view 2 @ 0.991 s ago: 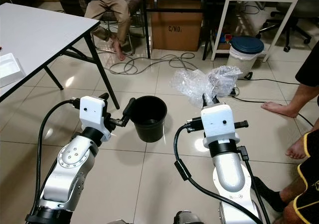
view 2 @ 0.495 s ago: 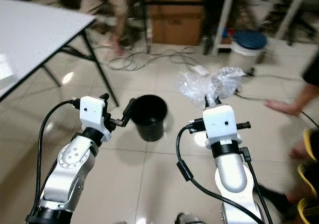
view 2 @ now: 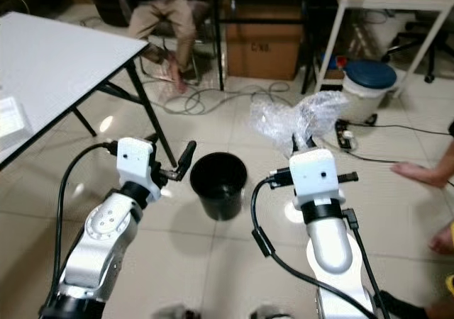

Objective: Picking trash to rubbish bin

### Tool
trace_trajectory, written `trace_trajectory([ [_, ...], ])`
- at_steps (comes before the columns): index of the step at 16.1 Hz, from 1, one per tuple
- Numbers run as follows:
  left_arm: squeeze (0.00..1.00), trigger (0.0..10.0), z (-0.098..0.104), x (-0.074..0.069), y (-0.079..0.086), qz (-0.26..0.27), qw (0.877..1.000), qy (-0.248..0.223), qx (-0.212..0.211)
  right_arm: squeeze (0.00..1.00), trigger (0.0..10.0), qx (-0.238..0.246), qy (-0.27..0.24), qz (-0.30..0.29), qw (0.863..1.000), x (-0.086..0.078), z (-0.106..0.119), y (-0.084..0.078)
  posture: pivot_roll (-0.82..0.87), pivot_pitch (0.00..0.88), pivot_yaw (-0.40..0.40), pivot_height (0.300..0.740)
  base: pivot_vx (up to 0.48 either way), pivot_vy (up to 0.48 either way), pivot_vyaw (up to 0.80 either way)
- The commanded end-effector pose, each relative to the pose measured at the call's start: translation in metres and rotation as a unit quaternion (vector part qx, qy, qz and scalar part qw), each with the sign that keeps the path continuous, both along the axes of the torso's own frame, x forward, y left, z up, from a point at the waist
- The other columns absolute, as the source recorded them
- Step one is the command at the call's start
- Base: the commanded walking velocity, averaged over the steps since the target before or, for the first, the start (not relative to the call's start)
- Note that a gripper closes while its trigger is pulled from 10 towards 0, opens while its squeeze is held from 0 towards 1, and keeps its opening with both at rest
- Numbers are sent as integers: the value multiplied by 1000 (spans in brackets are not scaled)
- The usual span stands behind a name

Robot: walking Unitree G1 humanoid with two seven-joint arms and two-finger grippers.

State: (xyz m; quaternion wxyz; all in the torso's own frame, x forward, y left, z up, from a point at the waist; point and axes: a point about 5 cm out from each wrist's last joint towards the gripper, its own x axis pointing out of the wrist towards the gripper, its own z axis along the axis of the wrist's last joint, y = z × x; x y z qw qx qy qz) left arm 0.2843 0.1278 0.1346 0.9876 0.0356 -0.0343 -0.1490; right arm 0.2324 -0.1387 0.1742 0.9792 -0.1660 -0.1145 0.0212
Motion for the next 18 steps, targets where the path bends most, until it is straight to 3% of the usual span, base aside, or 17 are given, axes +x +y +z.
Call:
trace_trajectory([
  [1,0,10000,1,1,3,7,1000,1,3,0,10000,0,-6,6,1000,-1,3,1,-117,149,41,740,401,0,0],
  [18,0,10000,0,2,4,4,1000,-1,10,0,10000,-1,-8,8,1000,1,2,3,-113,138,47,740,433,0,0],
])
